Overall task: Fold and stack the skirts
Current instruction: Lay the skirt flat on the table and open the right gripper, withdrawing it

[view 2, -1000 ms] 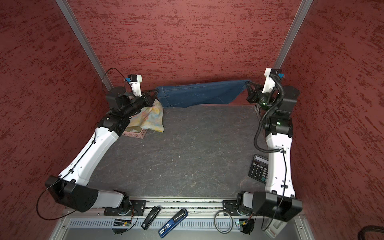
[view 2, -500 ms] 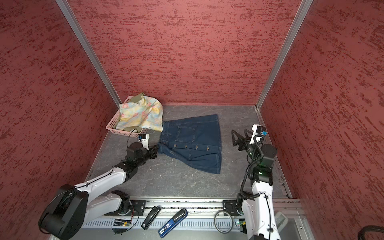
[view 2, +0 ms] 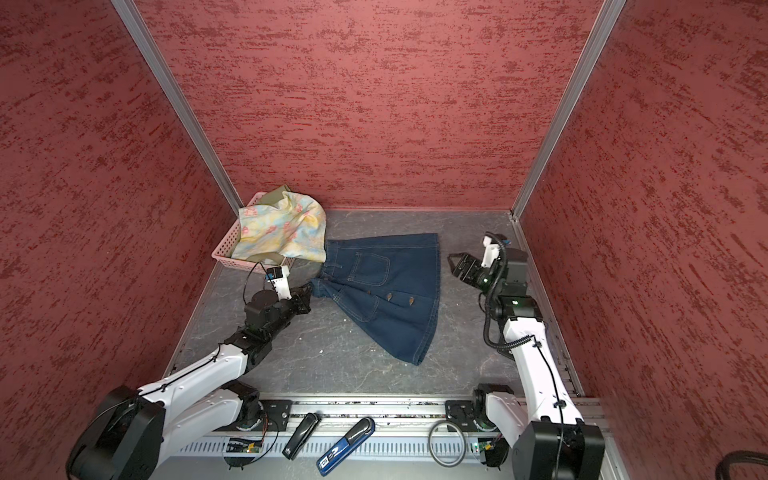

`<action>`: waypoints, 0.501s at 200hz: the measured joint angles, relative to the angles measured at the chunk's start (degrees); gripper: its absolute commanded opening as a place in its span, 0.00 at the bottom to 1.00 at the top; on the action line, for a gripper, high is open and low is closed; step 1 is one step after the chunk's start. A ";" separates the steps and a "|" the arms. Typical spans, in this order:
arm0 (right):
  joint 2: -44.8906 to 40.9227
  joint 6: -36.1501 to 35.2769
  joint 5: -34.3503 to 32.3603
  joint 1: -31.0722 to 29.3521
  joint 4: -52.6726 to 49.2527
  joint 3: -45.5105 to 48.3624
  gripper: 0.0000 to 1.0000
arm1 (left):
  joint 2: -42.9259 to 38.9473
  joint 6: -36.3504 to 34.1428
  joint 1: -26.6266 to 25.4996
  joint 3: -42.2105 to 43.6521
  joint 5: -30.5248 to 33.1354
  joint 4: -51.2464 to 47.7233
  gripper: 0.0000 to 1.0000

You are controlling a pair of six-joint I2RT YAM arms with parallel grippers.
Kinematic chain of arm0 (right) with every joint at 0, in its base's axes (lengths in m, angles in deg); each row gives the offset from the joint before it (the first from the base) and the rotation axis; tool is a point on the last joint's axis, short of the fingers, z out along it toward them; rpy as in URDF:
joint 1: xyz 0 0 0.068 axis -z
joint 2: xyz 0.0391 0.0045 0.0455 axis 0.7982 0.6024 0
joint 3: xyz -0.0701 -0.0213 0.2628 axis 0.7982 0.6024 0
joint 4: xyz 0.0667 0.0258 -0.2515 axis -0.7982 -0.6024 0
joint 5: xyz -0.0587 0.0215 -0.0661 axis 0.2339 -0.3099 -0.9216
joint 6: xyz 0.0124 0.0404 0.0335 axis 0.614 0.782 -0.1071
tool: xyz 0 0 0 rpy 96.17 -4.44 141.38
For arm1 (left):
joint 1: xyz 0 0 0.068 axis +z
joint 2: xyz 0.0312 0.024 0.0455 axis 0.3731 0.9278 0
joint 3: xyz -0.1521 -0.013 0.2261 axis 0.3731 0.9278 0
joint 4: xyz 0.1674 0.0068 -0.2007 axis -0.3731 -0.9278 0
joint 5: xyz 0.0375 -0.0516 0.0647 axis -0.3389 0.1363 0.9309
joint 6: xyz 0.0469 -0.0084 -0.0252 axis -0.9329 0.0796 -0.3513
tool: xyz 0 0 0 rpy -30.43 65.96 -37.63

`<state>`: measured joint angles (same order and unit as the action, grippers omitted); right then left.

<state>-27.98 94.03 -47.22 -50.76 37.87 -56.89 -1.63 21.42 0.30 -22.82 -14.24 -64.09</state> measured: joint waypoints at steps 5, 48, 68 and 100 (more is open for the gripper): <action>-0.52 0.66 -0.31 -0.48 -1.44 1.29 0.80 | -0.61 -0.20 0.00 0.39 0.39 -0.26 0.43; 4.13 3.34 -2.05 -1.03 -6.05 5.40 0.77 | -10.16 1.25 -1.29 2.38 4.46 -6.14 0.79; 11.13 2.56 -2.58 -1.40 -5.18 3.50 0.76 | -16.63 0.22 -2.16 1.64 6.78 -11.69 0.81; 21.68 0.37 -3.63 -1.55 -2.49 -2.64 0.74 | -17.38 -1.90 -2.25 -5.33 9.18 -20.63 0.84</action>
<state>-6.30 94.40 -50.84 -52.31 35.38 -59.53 -19.00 19.52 -1.95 -28.15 -5.06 -84.72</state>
